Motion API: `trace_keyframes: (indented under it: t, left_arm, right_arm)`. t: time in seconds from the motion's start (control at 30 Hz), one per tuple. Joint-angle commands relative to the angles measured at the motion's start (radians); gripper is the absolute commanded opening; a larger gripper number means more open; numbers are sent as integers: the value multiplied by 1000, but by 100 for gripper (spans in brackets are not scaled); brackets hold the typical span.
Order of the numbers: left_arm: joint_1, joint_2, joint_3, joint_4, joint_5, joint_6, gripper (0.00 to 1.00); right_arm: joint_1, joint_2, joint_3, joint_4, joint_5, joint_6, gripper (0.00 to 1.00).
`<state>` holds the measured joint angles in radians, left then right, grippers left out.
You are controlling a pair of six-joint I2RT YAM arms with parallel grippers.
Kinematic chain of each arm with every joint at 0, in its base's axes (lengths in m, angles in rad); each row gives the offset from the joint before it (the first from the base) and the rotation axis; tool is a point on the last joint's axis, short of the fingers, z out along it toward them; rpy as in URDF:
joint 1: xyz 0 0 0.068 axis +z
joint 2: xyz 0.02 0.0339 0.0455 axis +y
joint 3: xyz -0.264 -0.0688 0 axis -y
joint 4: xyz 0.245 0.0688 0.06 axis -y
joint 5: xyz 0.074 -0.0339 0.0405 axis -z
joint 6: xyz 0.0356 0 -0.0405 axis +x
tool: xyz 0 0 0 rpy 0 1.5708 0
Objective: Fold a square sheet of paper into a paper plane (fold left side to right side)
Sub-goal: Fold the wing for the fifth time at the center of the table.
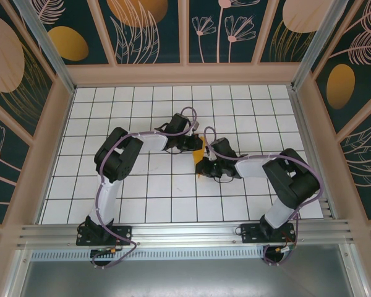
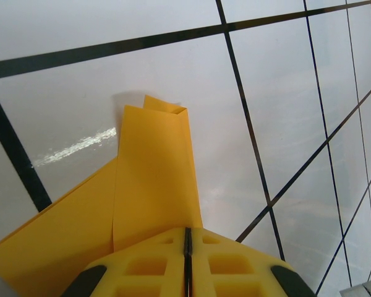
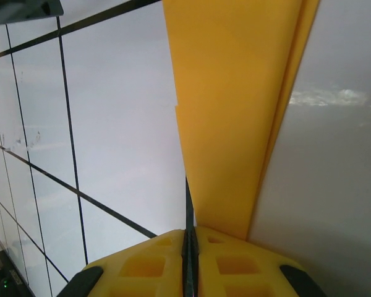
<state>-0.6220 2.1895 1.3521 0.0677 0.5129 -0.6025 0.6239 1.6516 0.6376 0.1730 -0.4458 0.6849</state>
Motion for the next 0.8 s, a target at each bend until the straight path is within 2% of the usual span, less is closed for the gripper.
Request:
trace_keyframes:
  t: [0.0,0.77]
  left_arm:
    - [32,73,-27,-64,-104,25,11]
    - [42,66,-36,-57,-98,29,9]
  right_arm:
    - [37,-7,-44,-180,-77,-20,14]
    - [85,-60,-16,-244,-108,-32,14]
